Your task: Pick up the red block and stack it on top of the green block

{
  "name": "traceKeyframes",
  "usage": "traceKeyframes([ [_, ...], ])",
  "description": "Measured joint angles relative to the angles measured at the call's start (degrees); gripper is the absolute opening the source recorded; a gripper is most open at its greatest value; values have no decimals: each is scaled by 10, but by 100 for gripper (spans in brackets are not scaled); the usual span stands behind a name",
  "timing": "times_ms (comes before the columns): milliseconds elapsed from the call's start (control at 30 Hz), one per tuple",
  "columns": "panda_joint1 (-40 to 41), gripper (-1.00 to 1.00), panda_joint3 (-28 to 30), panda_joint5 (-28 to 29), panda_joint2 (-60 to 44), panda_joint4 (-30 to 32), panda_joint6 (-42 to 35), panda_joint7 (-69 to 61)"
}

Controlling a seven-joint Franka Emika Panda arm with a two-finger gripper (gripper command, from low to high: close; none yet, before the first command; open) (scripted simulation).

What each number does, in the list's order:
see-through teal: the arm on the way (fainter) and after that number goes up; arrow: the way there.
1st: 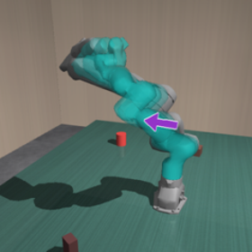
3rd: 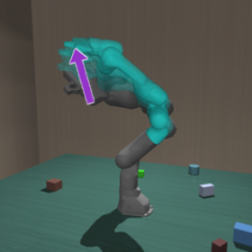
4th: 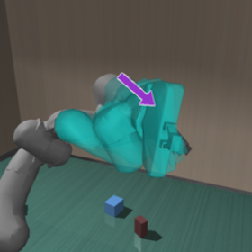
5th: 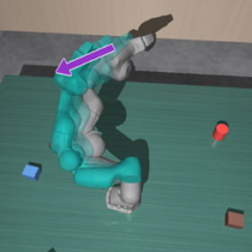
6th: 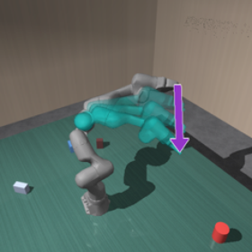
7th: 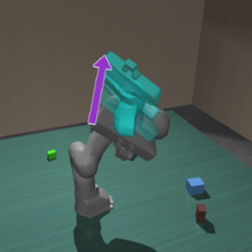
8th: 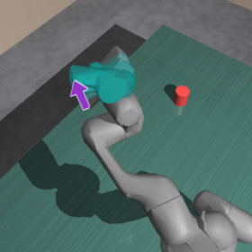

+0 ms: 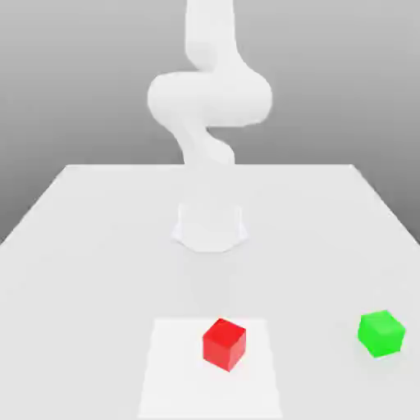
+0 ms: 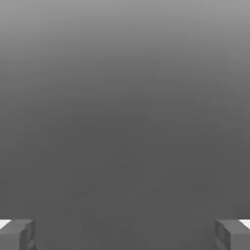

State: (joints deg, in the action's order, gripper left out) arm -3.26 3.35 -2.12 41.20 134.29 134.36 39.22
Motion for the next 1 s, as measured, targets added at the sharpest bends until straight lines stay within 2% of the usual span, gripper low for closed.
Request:
traceKeyframes([
  [267, -102, 0, 88, -59, -157, 81, 82, -207],
  [500, -155, 0, 118, -90, -289, 150, 153, -371],
  [633, -165, 0, 119, -76, -357, 191, 196, -441],
  [800, -161, 0, 122, -1, -422, 234, 250, -476],
  [1000, -153, 0, 106, -33, -482, 227, 301, -510],
])
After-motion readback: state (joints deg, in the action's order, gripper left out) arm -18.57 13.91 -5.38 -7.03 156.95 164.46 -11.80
